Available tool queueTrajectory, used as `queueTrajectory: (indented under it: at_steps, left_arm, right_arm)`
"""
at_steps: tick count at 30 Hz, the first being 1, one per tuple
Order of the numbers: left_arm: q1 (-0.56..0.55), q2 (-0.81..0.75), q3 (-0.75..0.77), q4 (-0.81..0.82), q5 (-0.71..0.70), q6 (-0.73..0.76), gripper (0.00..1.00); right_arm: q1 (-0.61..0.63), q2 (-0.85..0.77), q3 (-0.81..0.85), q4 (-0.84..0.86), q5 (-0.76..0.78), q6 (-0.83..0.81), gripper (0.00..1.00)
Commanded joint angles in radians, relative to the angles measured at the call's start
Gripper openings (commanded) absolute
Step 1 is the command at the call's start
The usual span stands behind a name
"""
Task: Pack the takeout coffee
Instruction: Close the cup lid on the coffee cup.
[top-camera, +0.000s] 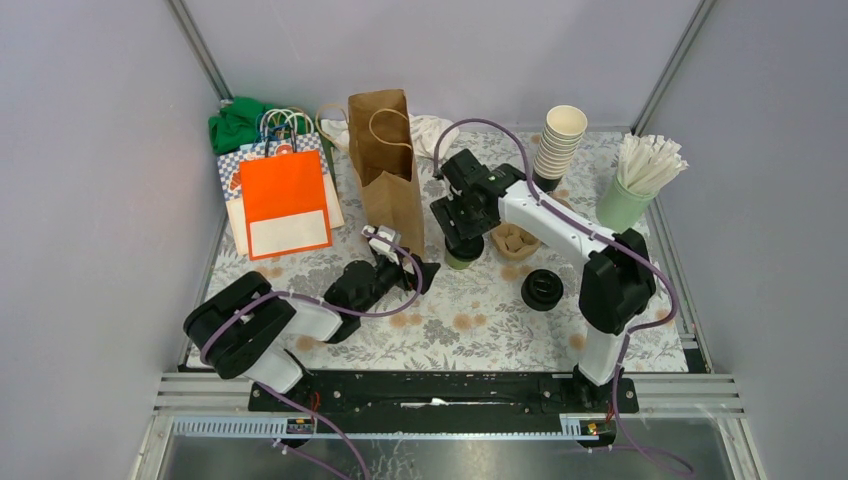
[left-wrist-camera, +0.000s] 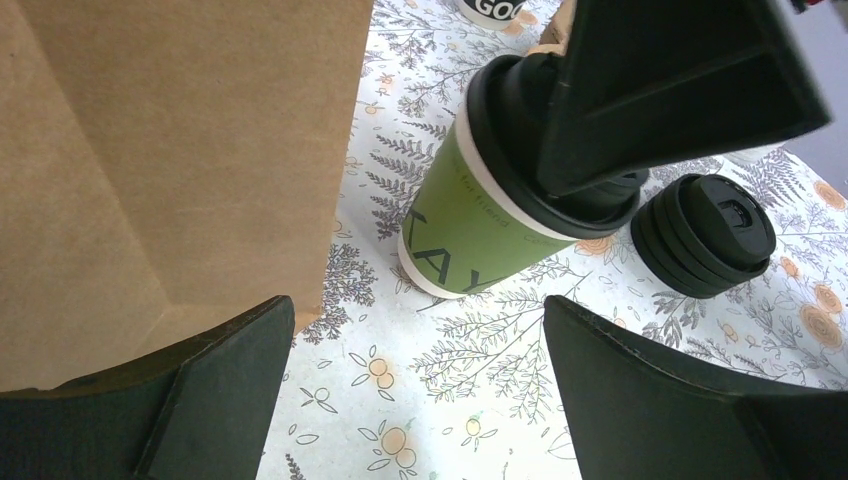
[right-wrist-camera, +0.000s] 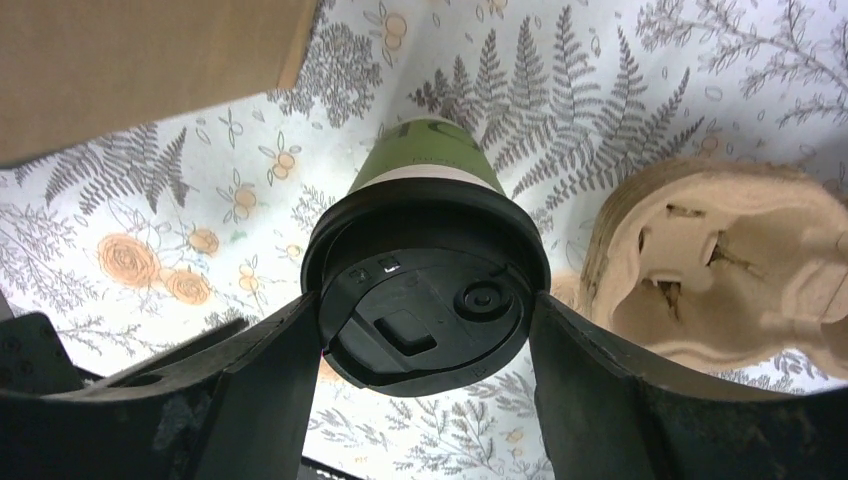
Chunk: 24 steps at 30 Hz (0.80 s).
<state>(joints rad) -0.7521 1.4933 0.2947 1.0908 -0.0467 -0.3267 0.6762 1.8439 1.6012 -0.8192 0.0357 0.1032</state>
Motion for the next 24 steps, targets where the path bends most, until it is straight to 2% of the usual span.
queueTrajectory:
  at_steps: [1, 6, 15, 21, 24]
  left_arm:
    - [0.004, 0.015, 0.033, 0.046, 0.039, -0.012, 0.99]
    - [0.004, 0.054, 0.055, 0.056, 0.076, -0.007, 0.99]
    - [0.004, 0.081, 0.073, 0.066, 0.082, 0.001, 0.99]
    - [0.004, 0.08, 0.066, 0.063, 0.083, 0.002, 0.99]
    - [0.004, 0.047, 0.05, 0.051, 0.071, 0.009, 0.99]
  right_arm:
    - [0.021, 0.009, -0.088, -0.213, -0.064, 0.027, 0.59]
    - [0.025, 0.003, -0.08, -0.204, -0.044, 0.029, 0.59]
    - [0.025, 0.139, 0.141, -0.197, 0.016, 0.033, 0.59]
    - [0.025, 0.219, 0.328, -0.259, 0.037, 0.029, 0.58]
    - [0.024, 0.188, 0.324, -0.271, 0.037, 0.026, 0.58]
